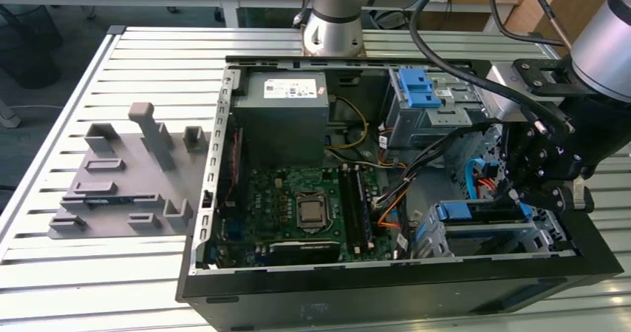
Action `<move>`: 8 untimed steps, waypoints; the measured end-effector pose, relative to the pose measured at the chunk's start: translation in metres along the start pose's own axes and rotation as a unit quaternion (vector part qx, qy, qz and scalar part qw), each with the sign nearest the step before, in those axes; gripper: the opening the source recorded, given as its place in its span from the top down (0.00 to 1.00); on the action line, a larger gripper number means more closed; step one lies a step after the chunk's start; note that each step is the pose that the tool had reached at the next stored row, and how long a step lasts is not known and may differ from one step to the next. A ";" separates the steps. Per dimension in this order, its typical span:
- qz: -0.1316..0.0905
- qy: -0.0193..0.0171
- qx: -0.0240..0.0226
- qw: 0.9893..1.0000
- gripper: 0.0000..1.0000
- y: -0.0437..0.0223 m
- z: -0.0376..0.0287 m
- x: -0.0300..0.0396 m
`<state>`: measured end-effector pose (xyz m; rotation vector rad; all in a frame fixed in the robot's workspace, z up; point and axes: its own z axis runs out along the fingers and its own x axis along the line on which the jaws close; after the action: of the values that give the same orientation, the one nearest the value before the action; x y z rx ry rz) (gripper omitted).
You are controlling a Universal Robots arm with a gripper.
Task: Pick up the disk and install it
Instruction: 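Insert the second disk wire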
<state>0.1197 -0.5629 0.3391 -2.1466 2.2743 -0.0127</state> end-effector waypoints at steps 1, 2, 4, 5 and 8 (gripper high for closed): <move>0.000 0.000 0.000 1.000 0.89 0.0007 0.0000 0.0000; 0.000 0.000 0.000 1.000 0.89 0.0015 0.0000 0.0000; 0.000 0.000 0.000 1.000 0.89 0.0021 0.0000 0.0001; 0.000 0.000 0.000 1.000 0.89 0.0021 0.0000 0.0001; 0.000 0.000 0.000 1.000 0.89 0.0023 -0.0001 0.0001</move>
<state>0.1174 -0.5629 0.3391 -2.1467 2.2743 -0.0127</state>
